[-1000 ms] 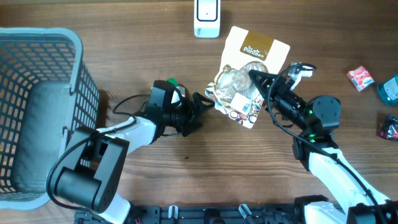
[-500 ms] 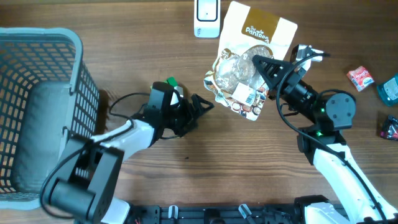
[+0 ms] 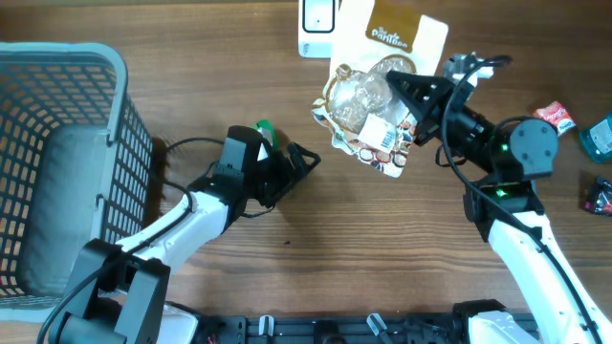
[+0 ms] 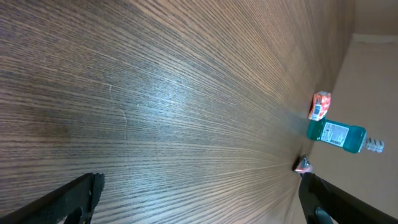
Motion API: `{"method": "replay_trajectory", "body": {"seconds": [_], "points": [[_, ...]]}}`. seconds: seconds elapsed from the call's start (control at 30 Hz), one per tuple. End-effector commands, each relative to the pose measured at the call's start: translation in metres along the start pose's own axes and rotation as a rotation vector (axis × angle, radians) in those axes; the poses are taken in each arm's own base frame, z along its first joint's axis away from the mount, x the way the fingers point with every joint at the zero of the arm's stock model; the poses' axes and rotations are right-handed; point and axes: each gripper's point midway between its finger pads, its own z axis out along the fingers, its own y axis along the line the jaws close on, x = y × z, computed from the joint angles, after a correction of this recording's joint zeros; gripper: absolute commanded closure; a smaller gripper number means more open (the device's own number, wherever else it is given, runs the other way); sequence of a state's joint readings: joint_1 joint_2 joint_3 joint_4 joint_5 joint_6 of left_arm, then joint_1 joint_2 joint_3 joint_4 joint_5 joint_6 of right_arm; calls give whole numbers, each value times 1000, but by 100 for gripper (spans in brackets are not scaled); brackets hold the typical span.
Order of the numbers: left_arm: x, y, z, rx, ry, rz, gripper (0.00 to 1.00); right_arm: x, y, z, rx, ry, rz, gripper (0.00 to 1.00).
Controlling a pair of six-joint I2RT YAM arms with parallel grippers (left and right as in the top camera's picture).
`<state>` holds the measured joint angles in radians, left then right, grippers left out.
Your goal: Scan the item barcode
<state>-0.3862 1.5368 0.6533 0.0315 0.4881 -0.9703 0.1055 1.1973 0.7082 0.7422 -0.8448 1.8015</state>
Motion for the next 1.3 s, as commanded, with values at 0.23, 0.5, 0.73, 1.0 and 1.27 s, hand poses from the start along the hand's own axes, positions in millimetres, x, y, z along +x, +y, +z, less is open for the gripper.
{"method": "replay_trajectory", "body": {"seconds": [0.23,0.5,0.73,1.0,1.27], "points": [[-3,1,-2,-5,-20,23,0,-35,41,0,-38,-221,-527,80],[-3,1,-2,-5,-20,23,0,-64,50,14,40,-308,-959,75],[-3,0,-2,-2,-22,25,0,-113,27,50,153,-394,-981,75],[3,9,-2,-37,3,3,0,-149,-23,61,446,-371,-1020,38],[0,15,-3,-66,-19,-4,0,-144,-78,28,744,-263,-995,18]]}}
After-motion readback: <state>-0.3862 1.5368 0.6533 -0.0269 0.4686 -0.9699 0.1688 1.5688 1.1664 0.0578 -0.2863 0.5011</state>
